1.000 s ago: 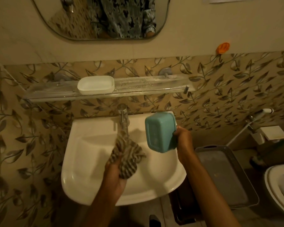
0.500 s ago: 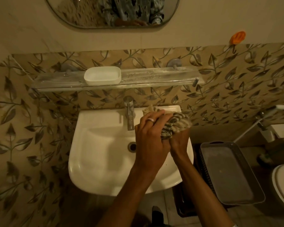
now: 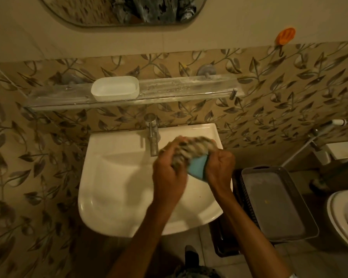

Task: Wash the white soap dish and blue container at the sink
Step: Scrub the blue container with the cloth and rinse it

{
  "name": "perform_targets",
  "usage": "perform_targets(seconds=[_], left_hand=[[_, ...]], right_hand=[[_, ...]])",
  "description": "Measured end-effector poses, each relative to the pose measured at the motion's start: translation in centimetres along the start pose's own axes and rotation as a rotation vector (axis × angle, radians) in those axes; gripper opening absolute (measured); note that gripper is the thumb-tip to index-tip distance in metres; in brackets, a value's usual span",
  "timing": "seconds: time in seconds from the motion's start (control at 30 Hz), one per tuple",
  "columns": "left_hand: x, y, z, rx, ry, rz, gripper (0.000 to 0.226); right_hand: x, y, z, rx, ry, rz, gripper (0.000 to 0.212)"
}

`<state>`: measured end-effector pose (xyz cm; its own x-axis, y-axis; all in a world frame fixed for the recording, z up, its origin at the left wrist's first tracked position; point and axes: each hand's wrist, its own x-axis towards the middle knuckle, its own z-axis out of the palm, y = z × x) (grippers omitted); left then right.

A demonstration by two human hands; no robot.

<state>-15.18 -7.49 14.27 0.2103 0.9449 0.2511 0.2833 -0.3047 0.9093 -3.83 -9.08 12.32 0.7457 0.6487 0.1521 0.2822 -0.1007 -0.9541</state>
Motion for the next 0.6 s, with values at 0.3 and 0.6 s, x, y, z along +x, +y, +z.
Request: perform_targets(seconds=[0.3,0.6], left_hand=[[-1.9,0.4,1.5,0.034,-0.022,0.176,0.055],[-2.8,0.6,2.5,0.057,0.034,0.091,0.048]], right_hand=[[0.3,0.8,-0.4,-0.104,0.016,-0.171,0.048],[0.1,1.4,0.2,-0.086,0.009,-0.121,0.042]])
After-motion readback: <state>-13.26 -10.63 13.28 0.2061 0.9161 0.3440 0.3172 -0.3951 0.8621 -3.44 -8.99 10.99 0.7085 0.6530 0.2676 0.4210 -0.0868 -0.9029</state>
